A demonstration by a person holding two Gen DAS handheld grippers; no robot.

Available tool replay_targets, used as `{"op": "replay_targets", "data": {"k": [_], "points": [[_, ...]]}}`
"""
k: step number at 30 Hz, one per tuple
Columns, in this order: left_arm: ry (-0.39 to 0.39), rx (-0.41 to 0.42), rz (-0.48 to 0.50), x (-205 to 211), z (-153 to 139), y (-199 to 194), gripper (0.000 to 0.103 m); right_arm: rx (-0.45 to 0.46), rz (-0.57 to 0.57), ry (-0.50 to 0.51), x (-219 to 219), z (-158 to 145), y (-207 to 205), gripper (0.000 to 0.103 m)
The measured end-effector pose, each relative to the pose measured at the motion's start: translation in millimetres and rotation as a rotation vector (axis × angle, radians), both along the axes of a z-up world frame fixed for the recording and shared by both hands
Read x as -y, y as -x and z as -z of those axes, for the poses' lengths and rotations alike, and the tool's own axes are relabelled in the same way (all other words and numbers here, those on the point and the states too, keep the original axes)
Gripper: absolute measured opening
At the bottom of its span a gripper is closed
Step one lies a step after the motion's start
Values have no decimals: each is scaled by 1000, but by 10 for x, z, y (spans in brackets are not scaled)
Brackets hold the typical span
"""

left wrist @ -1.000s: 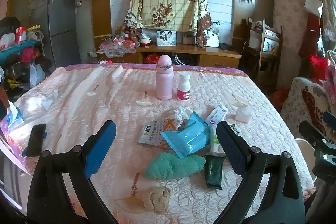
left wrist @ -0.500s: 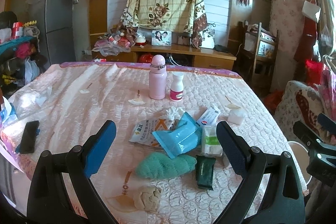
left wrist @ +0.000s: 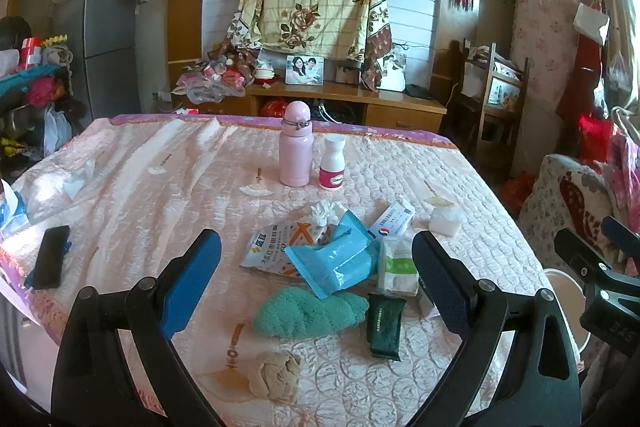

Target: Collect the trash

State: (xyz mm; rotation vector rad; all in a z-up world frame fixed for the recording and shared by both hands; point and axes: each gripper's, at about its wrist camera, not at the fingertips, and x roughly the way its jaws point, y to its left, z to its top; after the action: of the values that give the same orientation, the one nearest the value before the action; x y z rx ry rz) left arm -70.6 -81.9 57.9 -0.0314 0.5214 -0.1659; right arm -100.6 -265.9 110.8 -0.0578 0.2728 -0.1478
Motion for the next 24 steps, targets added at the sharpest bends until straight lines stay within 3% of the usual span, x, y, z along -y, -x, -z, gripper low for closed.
{"op": "replay_targets", "data": {"k": [24], "points": [[9, -11, 12, 80, 52, 46, 96, -34, -4, -19, 85, -10, 68, 101]]}}
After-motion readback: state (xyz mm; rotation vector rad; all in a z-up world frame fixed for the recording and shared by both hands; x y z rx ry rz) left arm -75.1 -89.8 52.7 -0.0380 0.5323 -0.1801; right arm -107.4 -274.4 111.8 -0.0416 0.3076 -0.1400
